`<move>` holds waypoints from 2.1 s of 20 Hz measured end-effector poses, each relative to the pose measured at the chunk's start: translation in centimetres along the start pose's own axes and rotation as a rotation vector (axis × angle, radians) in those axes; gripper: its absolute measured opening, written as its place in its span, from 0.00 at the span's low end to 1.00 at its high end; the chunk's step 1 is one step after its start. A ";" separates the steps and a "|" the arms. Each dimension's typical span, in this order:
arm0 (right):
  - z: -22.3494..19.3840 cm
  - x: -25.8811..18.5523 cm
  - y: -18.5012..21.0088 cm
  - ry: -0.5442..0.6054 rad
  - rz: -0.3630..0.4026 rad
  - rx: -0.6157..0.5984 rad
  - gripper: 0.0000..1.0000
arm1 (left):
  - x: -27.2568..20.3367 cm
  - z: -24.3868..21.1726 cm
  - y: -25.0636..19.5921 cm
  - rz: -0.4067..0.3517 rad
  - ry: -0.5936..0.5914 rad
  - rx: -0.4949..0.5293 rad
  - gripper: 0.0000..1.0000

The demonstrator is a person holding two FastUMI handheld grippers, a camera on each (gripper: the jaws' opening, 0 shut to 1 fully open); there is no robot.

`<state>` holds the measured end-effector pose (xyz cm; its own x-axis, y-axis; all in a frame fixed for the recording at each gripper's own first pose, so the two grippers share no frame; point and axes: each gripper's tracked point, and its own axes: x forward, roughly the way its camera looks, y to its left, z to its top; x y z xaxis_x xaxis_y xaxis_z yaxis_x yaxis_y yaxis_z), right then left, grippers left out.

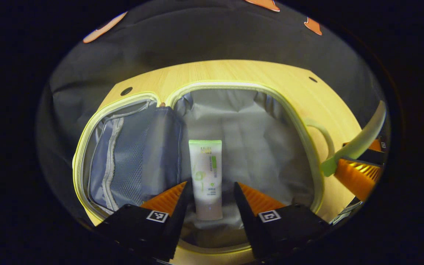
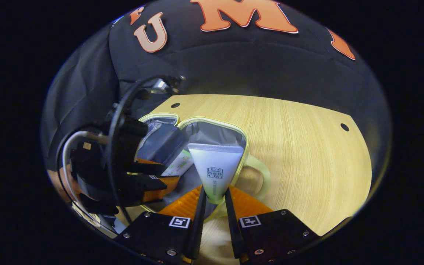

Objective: First open the suitcase, pack the skin care products into it, and then close the suitcase.

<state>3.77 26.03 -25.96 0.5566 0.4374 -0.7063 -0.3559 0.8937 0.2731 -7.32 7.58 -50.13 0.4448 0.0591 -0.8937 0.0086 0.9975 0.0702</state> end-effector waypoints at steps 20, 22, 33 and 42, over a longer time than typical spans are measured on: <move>-3.4 2.9 1.7 0.306 0.039 0.229 0.34 | -10.9 0.3 21.3 0.261 -0.260 -0.180 0.89; -3.5 3.5 1.8 0.321 0.021 0.253 0.34 | -11.0 0.4 23.4 0.276 -0.308 -0.223 0.89; -2.5 1.0 2.2 0.225 -0.064 0.261 0.54 | -8.8 -3.5 35.3 0.328 -0.345 -0.495 0.86; 1.4 -6.7 -0.6 -0.004 -0.187 0.236 0.66 | -3.2 -3.6 37.5 0.253 -0.238 -0.407 0.85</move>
<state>1.31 22.66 -20.51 0.5990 0.2633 -0.7562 -0.0632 0.9570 0.2831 -11.66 44.92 -46.29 0.5791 0.3359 -0.7428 -0.4521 0.8905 0.0503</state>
